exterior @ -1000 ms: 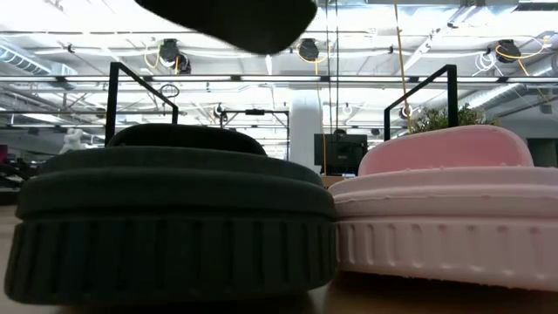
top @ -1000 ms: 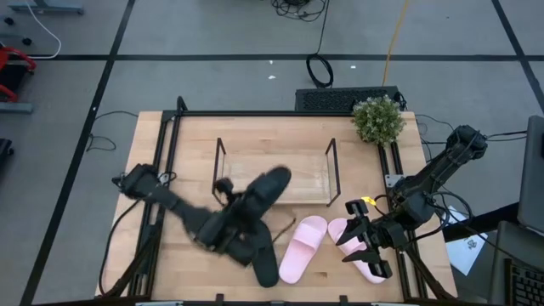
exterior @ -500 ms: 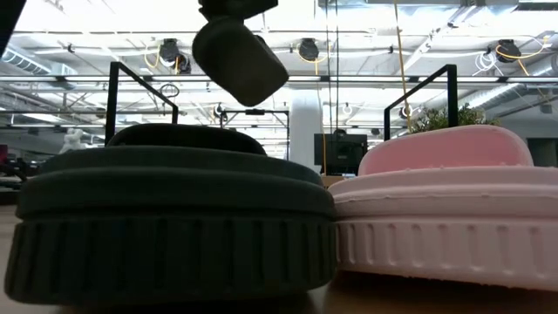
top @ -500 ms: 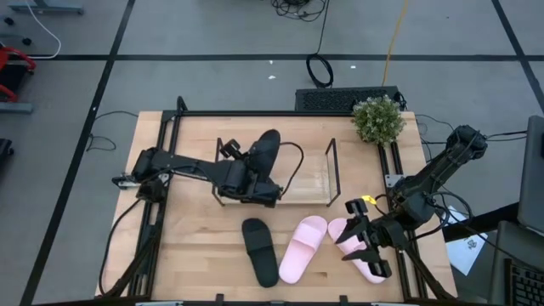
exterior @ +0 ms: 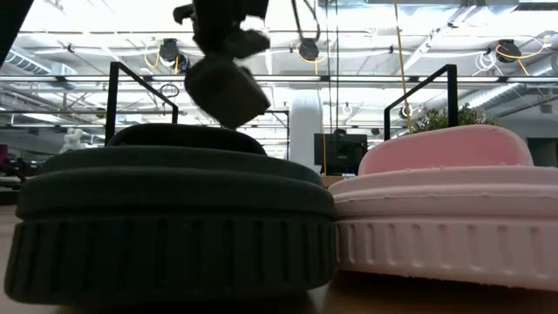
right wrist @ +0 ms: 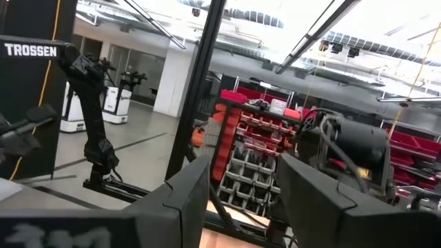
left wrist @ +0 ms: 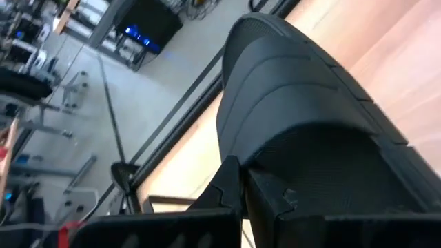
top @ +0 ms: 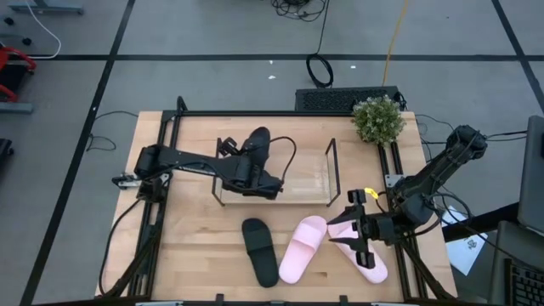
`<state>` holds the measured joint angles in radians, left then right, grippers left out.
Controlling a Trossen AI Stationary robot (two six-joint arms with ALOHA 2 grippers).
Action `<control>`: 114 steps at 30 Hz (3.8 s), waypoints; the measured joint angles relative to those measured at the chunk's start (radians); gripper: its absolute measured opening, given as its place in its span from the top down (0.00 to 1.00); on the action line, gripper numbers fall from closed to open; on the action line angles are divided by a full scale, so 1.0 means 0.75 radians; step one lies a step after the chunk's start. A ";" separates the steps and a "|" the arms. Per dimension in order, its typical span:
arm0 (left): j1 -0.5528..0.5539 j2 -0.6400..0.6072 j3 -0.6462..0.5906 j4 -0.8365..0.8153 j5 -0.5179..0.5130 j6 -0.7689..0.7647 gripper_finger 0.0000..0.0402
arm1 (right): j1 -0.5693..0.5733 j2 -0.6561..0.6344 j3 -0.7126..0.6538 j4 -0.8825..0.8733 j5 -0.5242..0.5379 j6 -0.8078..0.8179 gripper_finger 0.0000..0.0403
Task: Pick and place slides into the shelf
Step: Put the left black slipper on the shelf
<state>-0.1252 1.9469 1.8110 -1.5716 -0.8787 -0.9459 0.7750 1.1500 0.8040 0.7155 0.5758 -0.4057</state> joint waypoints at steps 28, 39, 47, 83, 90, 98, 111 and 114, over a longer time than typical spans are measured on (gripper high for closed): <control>-0.003 0.001 -0.287 0.001 0.158 -0.182 1.00 | 0.034 0.000 0.000 -0.004 0.000 -0.001 0.59; -0.003 0.016 -0.294 0.003 0.160 -0.141 1.00 | 0.034 0.000 0.000 -0.015 0.000 0.000 0.59; -0.012 0.018 -0.392 0.000 0.176 -0.197 1.00 | 0.034 0.001 0.000 -0.023 0.000 0.000 0.59; -0.011 0.018 -0.509 0.000 0.172 -0.223 1.00 | 0.034 0.001 0.000 -0.053 -0.002 0.005 0.59; -0.011 0.018 -0.509 0.017 0.196 -0.224 1.00 | 0.034 0.001 0.000 -0.053 -0.002 0.006 0.59; -0.010 0.017 -0.509 0.111 0.214 -0.172 0.94 | 0.034 0.001 0.000 -0.053 -0.005 0.032 0.59; -0.010 0.017 -0.510 0.114 0.260 -0.173 0.77 | 0.034 0.001 0.000 -0.053 -0.005 0.032 0.59; -0.010 0.017 -0.510 0.113 0.267 -0.172 0.74 | 0.034 0.001 0.000 -0.053 -0.005 0.032 0.59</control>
<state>-0.1329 1.9598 1.4288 -1.4868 -0.6783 -1.0752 0.8005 1.1507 0.8040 0.6758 0.5720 -0.3820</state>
